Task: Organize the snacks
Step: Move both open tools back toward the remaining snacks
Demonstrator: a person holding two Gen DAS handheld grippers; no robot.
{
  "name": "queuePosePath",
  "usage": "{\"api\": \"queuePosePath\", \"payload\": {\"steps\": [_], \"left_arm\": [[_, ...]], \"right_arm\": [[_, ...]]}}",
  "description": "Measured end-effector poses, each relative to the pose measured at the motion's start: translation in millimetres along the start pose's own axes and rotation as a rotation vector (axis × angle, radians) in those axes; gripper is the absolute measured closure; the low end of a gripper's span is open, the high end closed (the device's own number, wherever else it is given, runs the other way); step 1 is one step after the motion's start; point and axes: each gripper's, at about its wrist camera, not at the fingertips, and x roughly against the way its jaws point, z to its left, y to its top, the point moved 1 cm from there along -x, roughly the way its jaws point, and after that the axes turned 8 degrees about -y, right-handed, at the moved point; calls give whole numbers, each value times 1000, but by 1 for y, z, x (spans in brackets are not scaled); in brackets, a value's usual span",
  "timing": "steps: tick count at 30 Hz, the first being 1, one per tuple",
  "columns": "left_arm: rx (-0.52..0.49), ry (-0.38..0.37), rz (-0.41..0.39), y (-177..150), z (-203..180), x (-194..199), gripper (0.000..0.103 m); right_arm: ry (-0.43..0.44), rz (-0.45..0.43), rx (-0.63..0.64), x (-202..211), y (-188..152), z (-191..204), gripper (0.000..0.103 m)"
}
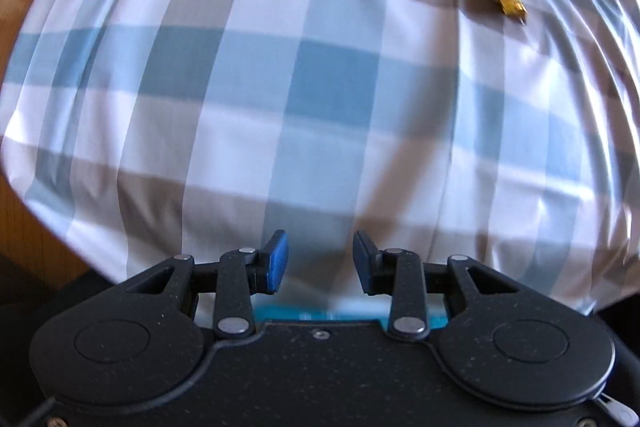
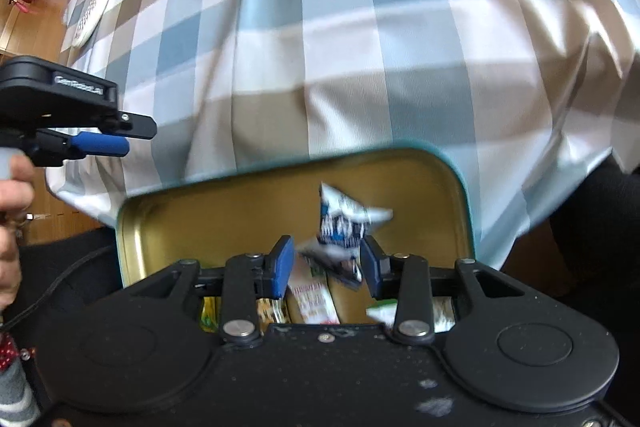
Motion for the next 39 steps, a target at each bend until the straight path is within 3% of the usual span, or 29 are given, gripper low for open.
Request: {"api": "queuePosePath", "payload": {"steps": [5, 11, 15, 20, 31, 35, 39], "left_arm": [[14, 35, -16, 29, 2, -9, 59], [50, 24, -17, 59, 4, -18, 59], [44, 88, -15, 64, 3, -29, 59], [29, 17, 28, 62, -2, -33, 59], [102, -23, 80, 64, 4, -41, 59], [127, -84, 120, 63, 8, -42, 59], [137, -78, 98, 65, 10, -36, 59]], "right_arm": [[-19, -44, 18, 12, 33, 9, 63], [-76, -92, 11, 17, 77, 18, 61], [-93, -80, -25, 7, 107, 20, 61], [-87, -89, -72, -7, 148, 25, 61], [-165, -343, -209, -19, 261, 35, 62], [-175, -384, -221, -32, 295, 41, 62], [-160, -397, -225, -44, 316, 46, 62]]}}
